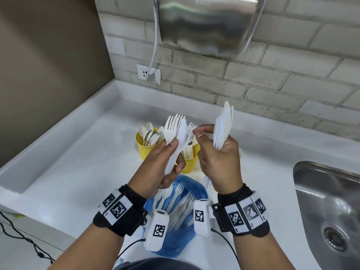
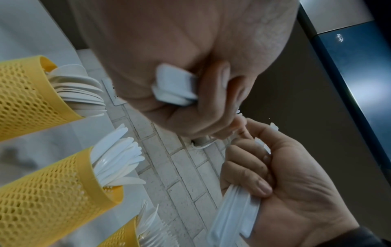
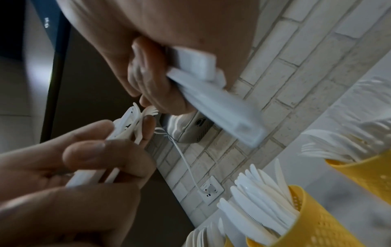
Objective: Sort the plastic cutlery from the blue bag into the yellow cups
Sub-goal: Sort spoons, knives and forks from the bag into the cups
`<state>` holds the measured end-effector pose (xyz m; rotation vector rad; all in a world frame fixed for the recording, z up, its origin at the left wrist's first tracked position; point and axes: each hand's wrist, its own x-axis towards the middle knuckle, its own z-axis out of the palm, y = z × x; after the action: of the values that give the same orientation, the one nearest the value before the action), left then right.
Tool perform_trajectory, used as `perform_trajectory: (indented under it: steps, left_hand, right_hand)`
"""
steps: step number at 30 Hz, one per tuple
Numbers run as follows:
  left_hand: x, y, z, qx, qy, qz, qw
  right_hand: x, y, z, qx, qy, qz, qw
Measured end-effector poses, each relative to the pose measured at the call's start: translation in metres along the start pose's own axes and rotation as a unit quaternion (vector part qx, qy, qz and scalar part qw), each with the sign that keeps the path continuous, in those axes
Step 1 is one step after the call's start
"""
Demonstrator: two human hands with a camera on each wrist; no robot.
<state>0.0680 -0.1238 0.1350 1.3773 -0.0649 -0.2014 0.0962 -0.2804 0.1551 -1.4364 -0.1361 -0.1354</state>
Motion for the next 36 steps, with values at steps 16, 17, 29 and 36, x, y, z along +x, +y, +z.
perform_trajectory:
  steps: [16,17,29,36]
  left_hand:
    - [-0.002,-0.001,0.003,0.01,0.0,0.039,0.999]
    - [-0.002,0.0,0.003,0.012,0.0,0.04,0.999]
    - [-0.005,0.0,0.003,0.02,0.0,0.029,0.999]
    - [-0.006,0.002,0.009,0.04,0.01,0.053,0.998]
  right_hand:
    - [-0.002,-0.005,-0.004,-0.081,-0.039,-0.077,0.993]
    - [-0.002,-0.006,-0.005,-0.081,-0.038,-0.078,0.993]
    - [0.002,-0.01,-0.011,0.13,-0.003,-0.011,0.991]
    - [-0.002,-0.008,-0.012,0.029,-0.061,-0.06,0.996]
